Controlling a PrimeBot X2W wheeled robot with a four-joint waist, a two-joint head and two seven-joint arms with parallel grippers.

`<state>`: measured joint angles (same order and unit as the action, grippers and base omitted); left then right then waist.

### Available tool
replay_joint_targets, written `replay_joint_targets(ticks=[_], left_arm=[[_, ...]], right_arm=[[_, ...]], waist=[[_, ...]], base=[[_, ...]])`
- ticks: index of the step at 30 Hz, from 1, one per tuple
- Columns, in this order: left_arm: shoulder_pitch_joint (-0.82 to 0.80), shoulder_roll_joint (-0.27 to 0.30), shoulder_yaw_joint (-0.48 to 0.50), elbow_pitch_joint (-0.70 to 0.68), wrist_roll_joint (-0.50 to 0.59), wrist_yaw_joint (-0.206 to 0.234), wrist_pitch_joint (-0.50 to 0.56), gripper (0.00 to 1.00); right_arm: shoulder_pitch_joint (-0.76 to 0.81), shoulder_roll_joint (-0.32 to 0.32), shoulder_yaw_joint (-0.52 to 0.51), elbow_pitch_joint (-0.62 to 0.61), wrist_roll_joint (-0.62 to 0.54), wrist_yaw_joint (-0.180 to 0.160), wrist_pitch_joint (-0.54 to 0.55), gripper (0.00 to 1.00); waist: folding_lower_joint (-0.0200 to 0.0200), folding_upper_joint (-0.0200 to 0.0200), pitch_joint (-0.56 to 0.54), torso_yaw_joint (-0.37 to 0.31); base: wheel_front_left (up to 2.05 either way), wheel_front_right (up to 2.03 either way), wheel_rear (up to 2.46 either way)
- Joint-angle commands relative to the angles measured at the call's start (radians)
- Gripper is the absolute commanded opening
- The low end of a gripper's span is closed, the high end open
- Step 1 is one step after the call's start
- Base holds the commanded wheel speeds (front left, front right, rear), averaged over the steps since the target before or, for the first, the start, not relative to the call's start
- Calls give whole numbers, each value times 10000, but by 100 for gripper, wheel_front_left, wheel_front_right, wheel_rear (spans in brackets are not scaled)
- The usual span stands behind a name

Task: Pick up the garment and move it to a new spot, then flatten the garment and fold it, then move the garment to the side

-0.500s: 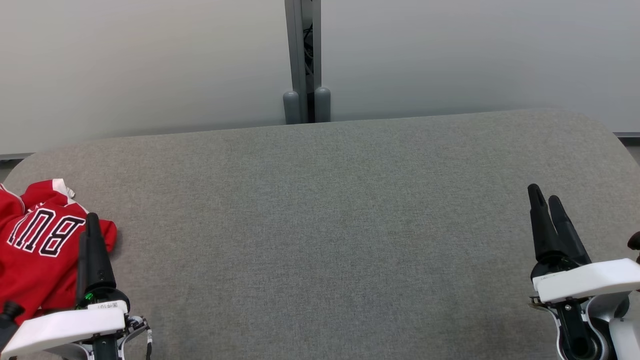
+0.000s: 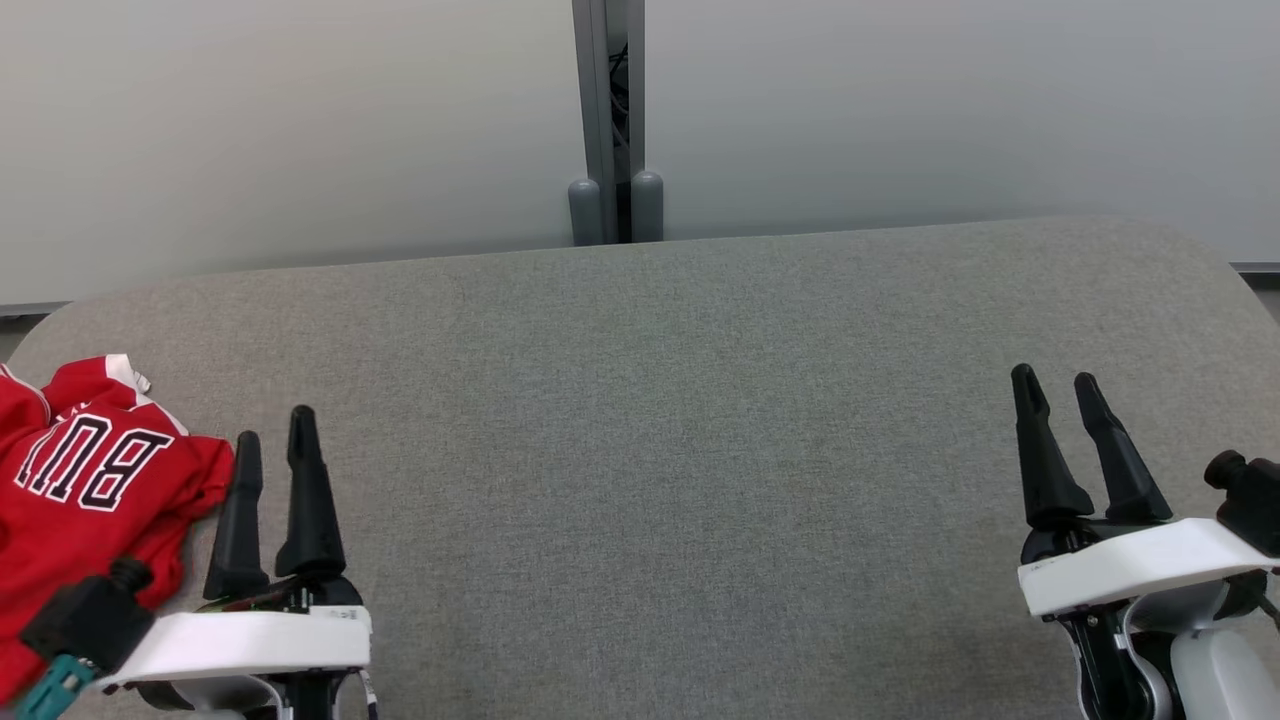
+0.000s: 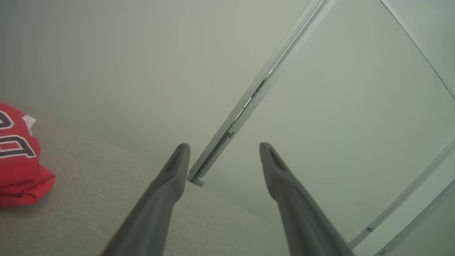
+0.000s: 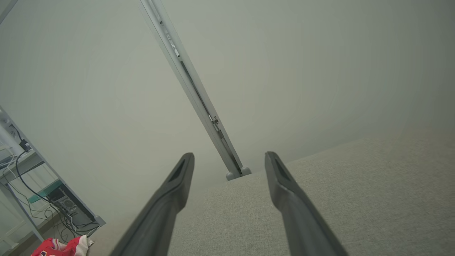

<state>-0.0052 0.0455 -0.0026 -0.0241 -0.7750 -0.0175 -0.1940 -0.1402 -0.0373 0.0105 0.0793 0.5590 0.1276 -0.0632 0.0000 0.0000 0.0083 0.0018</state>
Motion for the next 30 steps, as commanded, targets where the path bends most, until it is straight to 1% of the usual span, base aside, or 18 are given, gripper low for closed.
replay_joint_targets(ticks=[1, 2, 3, 4, 6, 7, 8, 12, 23, 30], left_arm=[[-45, 37, -159, -188, 498, 75, -49, 100], [-18, 39, -264, -183, 784, 80, -64, 100], [-18, 39, -264, -183, 784, 80, -64, 100], [45, 38, -491, -93, 1325, 110, -96, 100], [91, 40, -703, 44, 1845, 175, -121, 100], [91, 40, -703, 44, 1845, 175, -121, 100], [90, 43, -881, 186, 2392, 238, -148, 100], [83, 45, -1189, 574, 3329, 429, -204, 100], [-64, 121, -1713, 1539, 4994, 1194, -341, 100], [-112, 191, -1957, 1736, 5552, 1527, -417, 100]], right_arm=[[-146, -99, 80, -42, -387, 37, -168, 100], [-121, -100, 124, 28, -540, 37, -203, 100], [-121, -100, 124, 28, -540, 37, -203, 100], [-99, -102, 215, 156, -819, 38, -281, 100], [-109, -105, 263, 210, -1068, 38, -366, 100], [-109, -105, 263, 210, -1068, 38, -366, 100], [-116, -108, 330, 267, -1242, 38, -441, 100], [-81, -116, 333, 480, -1619, 39, -595, 100], [-198, -131, 461, 1308, -2611, 42, -978, 100], [-250, -142, 501, 1613, -3106, 44, -1206, 100]], waist=[[0, 0, 6, -4], [0, 0, 9, -6], [0, 0, 9, -6], [0, 0, 12, -15], [0, 0, 17, -28], [0, 0, 17, -28], [0, 0, 29, -41], [0, 0, 47, -63], [0, 0, 55, -158], [0, 0, 51, -194]], base=[[0, 0, 0], [0, 0, 0], [0, 0, 0], [0, 0, 0], [0, 0, 0], [0, 0, 0], [0, 0, 0], [0, 0, 0], [0, 0, 0], [0, 0, 0]])
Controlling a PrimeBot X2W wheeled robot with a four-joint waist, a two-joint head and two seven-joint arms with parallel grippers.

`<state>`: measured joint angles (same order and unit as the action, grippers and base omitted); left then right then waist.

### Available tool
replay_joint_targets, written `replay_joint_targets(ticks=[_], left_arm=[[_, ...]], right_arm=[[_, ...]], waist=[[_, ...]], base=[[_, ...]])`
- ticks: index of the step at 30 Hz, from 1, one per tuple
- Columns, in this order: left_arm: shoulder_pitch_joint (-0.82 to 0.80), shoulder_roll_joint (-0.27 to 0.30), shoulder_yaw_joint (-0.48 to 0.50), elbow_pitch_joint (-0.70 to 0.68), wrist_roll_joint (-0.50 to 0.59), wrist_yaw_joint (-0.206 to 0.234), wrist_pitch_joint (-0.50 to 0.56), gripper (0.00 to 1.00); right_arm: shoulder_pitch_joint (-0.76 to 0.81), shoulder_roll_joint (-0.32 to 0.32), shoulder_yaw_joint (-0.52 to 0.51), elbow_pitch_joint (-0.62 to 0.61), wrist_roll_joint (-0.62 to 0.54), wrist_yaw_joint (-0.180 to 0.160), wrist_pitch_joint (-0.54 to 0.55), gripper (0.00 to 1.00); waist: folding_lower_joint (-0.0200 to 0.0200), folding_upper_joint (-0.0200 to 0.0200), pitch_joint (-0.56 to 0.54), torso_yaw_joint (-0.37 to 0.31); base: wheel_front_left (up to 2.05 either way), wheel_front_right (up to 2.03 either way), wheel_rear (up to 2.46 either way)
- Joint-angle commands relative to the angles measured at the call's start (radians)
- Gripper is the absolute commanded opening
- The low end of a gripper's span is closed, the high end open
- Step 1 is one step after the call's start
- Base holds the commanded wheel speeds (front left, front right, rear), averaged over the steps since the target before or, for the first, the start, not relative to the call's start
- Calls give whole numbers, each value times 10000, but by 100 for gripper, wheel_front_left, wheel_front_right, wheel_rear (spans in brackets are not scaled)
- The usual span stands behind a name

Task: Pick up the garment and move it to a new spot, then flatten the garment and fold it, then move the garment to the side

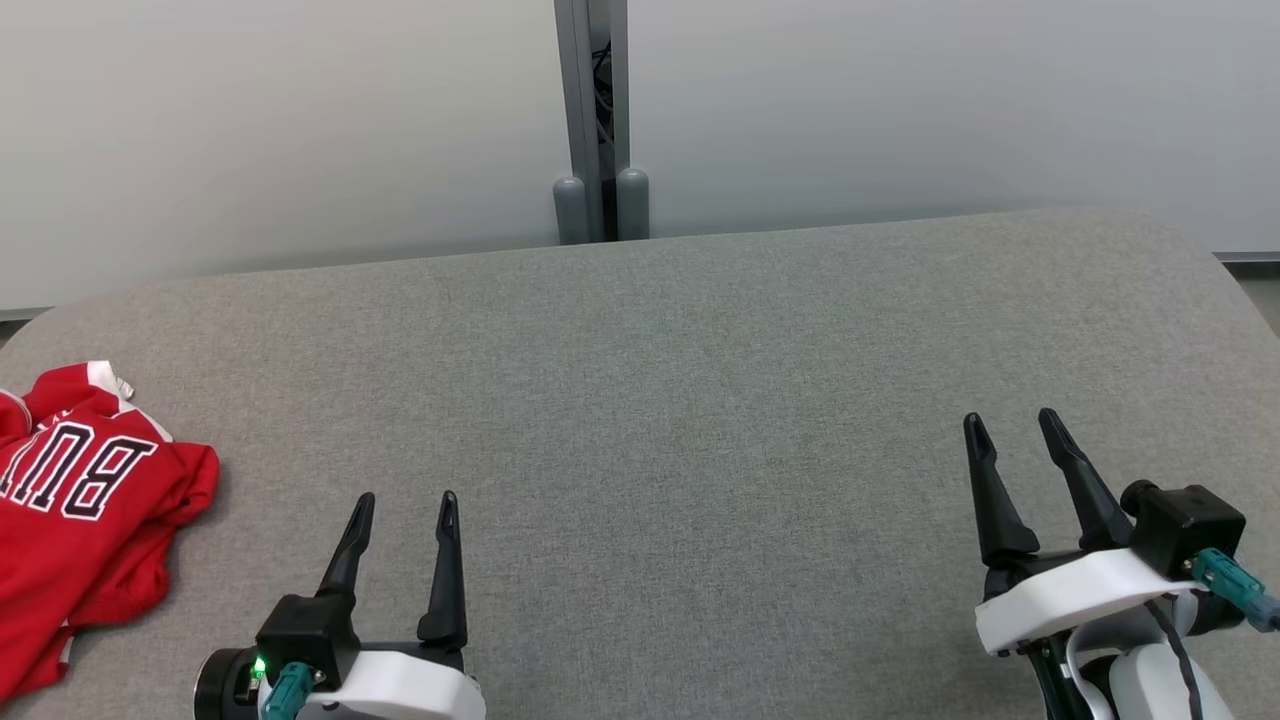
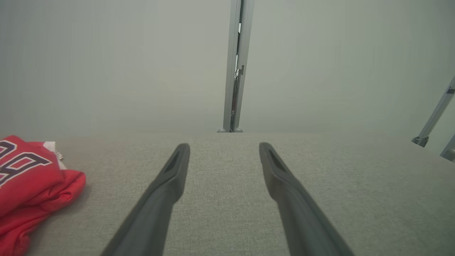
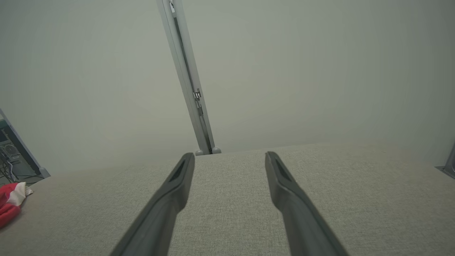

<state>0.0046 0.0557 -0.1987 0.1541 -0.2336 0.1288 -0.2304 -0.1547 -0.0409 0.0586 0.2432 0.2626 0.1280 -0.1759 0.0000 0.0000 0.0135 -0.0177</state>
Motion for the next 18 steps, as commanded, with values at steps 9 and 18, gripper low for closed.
replay_joint_targets(ticks=[9, 18], left_arm=[[-112, 65, 40, -92, 548, 216, -152, 100], [-116, 12, 177, -27, 973, 125, -245, 100]], right_arm=[[-174, -115, 304, 340, -483, 42, -356, 100], [-237, -127, 435, 606, -899, 35, -614, 100]], waist=[[0, 0, -9, -17], [0, 0, 11, -14]], base=[[0, 0, 0], [0, 0, 0]])
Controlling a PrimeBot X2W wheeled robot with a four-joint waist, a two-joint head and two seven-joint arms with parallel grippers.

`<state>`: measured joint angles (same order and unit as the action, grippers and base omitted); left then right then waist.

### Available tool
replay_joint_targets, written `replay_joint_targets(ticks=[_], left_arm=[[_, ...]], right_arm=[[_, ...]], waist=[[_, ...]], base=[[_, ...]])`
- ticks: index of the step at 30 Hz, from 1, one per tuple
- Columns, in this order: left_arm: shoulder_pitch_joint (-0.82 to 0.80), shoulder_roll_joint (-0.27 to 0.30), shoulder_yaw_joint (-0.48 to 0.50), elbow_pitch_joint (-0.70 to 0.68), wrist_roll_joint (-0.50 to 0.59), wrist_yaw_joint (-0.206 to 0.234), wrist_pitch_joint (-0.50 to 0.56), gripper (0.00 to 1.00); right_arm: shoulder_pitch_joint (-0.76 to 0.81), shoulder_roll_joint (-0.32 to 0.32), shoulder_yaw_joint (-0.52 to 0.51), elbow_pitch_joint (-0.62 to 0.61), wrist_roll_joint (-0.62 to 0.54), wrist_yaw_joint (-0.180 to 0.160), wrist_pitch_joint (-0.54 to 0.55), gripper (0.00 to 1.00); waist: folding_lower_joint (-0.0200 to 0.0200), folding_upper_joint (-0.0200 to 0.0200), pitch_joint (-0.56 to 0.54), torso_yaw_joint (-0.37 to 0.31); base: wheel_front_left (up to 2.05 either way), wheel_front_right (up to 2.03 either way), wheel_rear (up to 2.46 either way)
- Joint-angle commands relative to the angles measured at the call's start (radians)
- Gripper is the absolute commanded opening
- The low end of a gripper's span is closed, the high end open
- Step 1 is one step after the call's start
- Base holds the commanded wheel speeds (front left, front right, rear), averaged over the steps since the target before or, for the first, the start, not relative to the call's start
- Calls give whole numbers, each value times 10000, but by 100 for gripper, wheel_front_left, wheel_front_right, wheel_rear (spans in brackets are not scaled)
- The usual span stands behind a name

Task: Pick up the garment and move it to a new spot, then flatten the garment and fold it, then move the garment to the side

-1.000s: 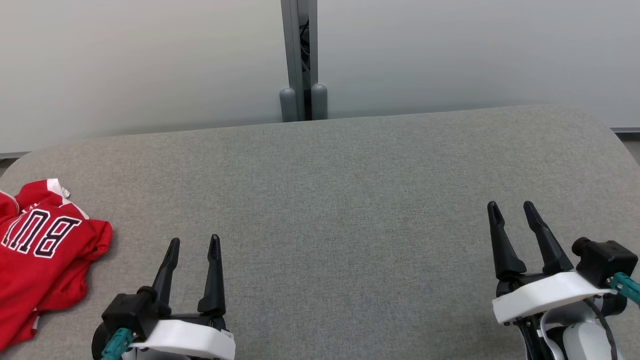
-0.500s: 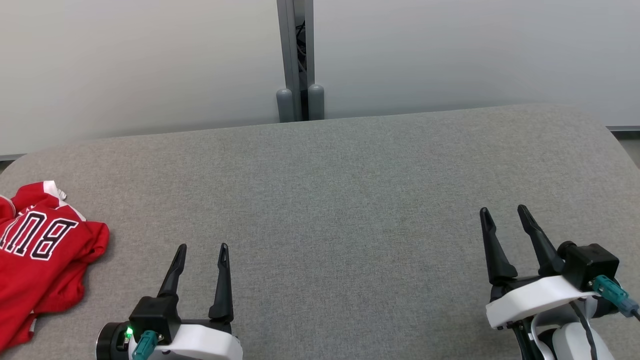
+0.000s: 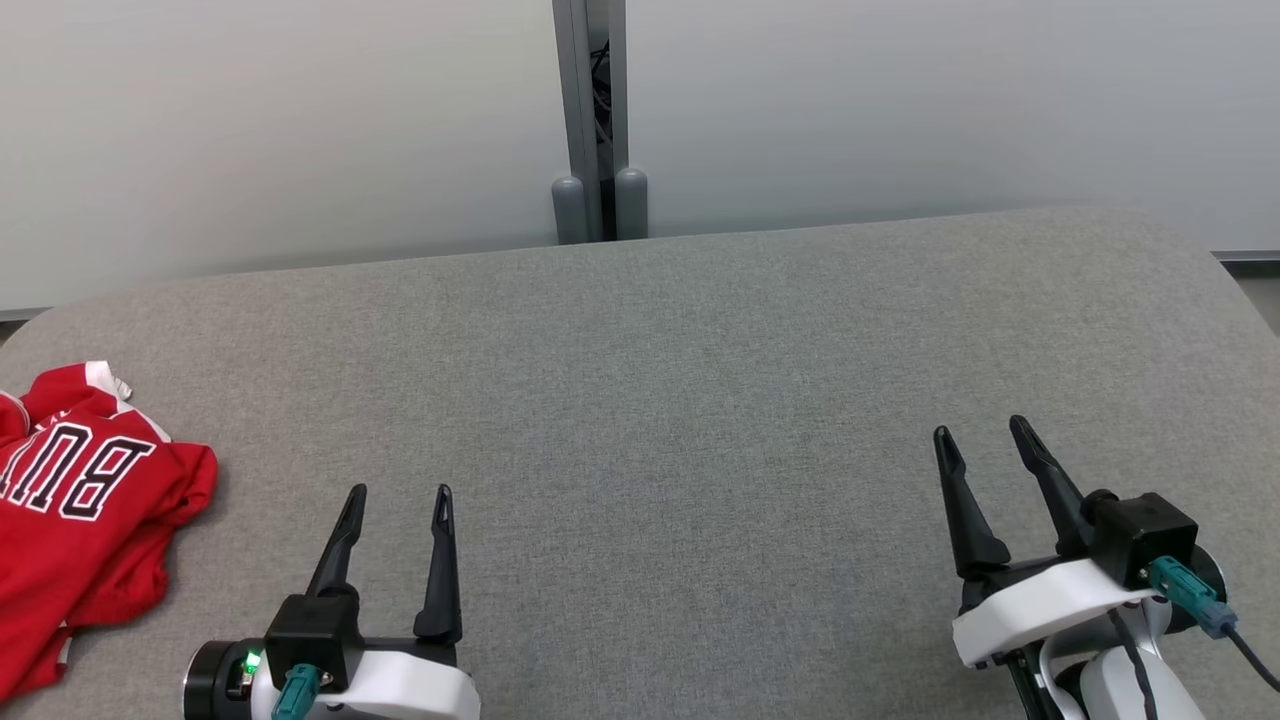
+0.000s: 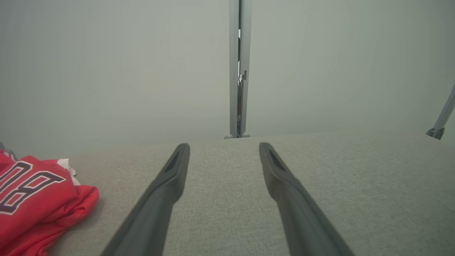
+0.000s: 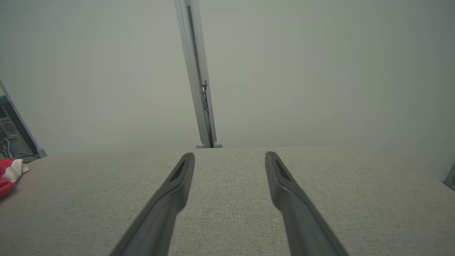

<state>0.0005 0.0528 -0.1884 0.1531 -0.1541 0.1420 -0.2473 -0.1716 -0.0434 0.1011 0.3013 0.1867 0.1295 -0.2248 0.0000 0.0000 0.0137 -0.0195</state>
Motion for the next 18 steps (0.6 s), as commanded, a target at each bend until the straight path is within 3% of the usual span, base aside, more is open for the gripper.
replay_joint_targets(ticks=[1, 18], left_arm=[[-82, 34, 92, -11, 244, -26, -87, 100], [-118, -6, 214, 93, 825, -113, -183, 100]], right_arm=[[-87, -102, 6, 44, -212, 20, -153, 100], [-76, -109, 51, 120, -796, 22, -443, 100]], waist=[[0, 0, 13, 5], [0, 0, 20, 205]], base=[[0, 0, 0], [0, 0, 0]])
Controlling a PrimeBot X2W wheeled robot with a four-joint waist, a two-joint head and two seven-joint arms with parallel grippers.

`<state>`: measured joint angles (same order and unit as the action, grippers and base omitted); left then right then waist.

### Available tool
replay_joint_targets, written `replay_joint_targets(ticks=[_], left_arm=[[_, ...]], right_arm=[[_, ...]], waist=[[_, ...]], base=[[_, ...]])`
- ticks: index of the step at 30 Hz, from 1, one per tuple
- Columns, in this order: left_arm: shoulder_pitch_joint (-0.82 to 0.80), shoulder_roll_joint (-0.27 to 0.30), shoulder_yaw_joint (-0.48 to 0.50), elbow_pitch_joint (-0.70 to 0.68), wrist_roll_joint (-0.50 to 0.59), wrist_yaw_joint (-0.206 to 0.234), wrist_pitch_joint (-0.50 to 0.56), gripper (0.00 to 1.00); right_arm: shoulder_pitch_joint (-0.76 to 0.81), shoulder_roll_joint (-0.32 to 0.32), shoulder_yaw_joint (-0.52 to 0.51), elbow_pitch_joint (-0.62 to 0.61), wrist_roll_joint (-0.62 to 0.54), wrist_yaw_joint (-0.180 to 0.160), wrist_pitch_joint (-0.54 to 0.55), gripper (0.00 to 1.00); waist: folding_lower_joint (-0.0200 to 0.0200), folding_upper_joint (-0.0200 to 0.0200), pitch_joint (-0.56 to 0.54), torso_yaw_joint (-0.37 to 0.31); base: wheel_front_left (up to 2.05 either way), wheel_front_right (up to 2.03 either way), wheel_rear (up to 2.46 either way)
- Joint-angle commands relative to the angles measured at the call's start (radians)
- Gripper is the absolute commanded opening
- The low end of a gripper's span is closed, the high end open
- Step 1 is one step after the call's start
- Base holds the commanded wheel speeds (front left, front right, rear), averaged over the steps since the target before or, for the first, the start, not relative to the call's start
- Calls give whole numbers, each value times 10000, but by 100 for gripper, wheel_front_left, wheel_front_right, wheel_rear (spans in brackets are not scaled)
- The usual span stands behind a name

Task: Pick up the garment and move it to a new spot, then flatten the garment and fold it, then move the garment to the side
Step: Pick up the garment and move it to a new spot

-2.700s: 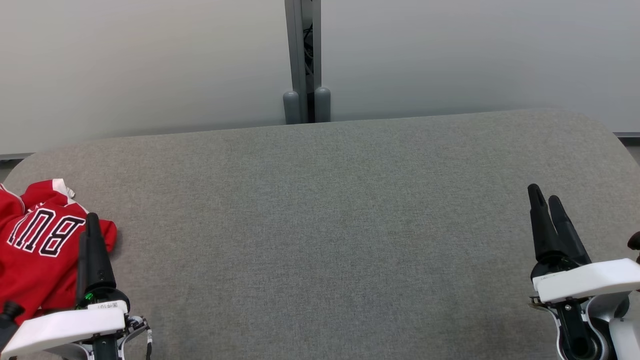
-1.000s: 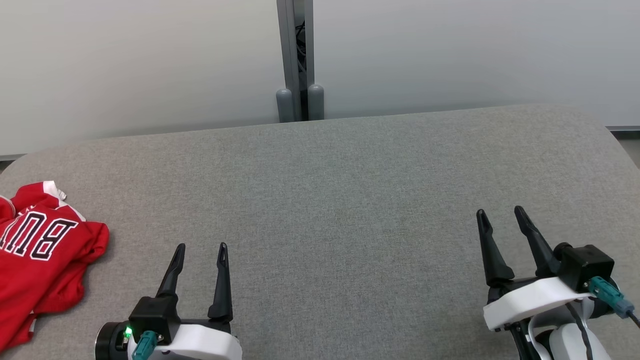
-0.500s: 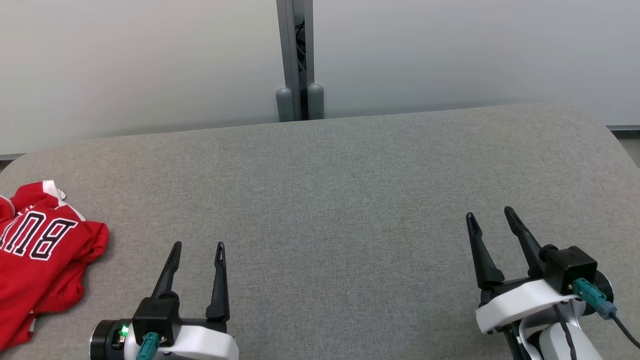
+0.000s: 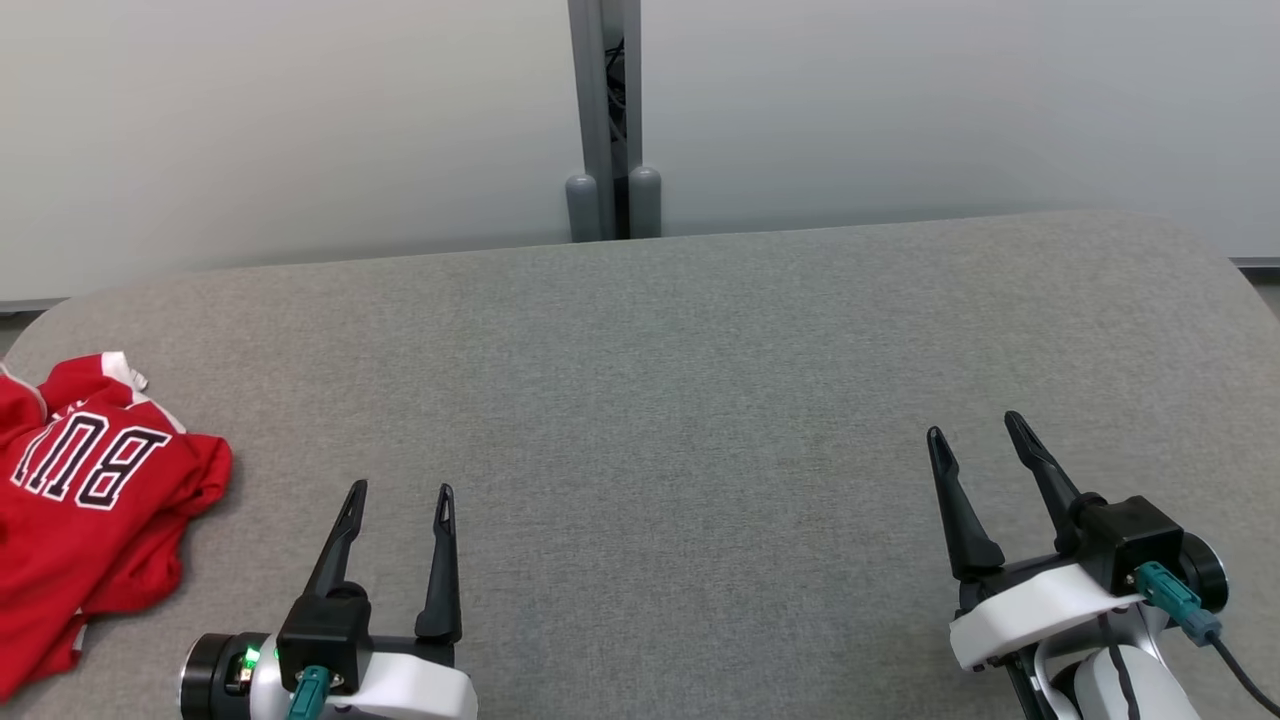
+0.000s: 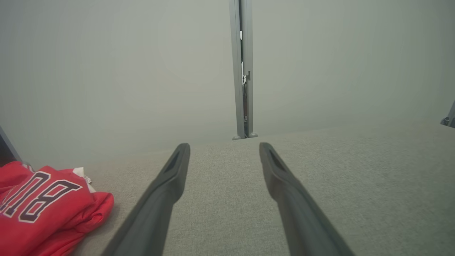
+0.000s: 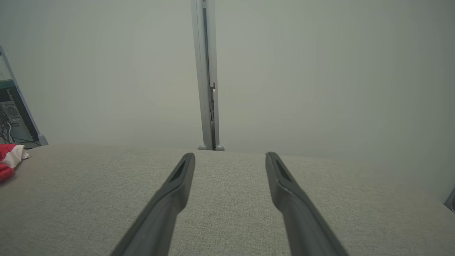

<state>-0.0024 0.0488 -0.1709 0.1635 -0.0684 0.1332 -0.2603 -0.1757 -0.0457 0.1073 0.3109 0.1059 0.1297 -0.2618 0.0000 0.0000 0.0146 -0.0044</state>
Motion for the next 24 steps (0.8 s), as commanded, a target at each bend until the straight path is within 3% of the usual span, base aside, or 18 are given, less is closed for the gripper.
replay_joint_targets(ticks=[1, 9, 24], left_arm=[[-96, 33, 35, -20, -72, -18, -53, 100], [-205, 31, 55, -39, -295, 26, -53, 100], [207, 31, 531, -61, -216, -91, -51, 100]], right_arm=[[-31, -86, -18, 15, 31, 20, -73, 100], [43, -83, 9, -135, 236, 19, -71, 100], [225, -82, 832, -331, 226, 19, -53, 100]], waist=[[0, 0, 23, 118], [0, 0, 162, 1038], [0, 0, -166, 4048]], base=[[0, 0, 0], [0, 0, 0], [0, 0, 0]])
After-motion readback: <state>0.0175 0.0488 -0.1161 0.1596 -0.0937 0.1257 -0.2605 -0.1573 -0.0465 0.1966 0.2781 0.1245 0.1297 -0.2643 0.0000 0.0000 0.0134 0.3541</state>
